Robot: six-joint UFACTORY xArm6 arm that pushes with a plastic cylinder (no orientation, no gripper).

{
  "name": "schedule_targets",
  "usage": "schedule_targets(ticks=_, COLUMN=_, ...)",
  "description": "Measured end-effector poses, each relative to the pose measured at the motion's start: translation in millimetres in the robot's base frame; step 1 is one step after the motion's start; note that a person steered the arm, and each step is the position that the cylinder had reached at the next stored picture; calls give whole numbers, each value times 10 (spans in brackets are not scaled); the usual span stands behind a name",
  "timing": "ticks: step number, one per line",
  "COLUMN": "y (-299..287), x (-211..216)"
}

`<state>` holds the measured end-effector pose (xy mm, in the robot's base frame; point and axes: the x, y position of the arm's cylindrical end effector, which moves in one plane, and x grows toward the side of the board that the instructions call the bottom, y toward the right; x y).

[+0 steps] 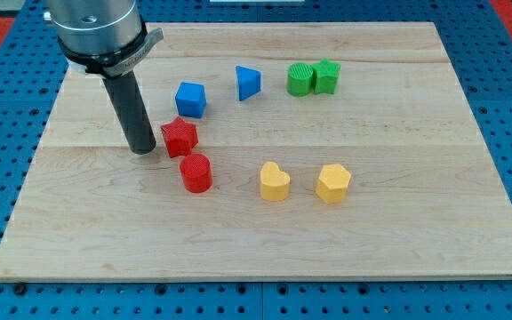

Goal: Move your arm towards the yellow heart

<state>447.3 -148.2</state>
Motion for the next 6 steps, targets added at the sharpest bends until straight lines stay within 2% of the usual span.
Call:
schedule_targets(ticks=2, y=0, x=10)
schedule_targets(ticks=3, y=-271, x=211)
schedule_targets(ticks=4, y=-212, x=702)
schedule_targets(ticks=6, y=654, x=1285)
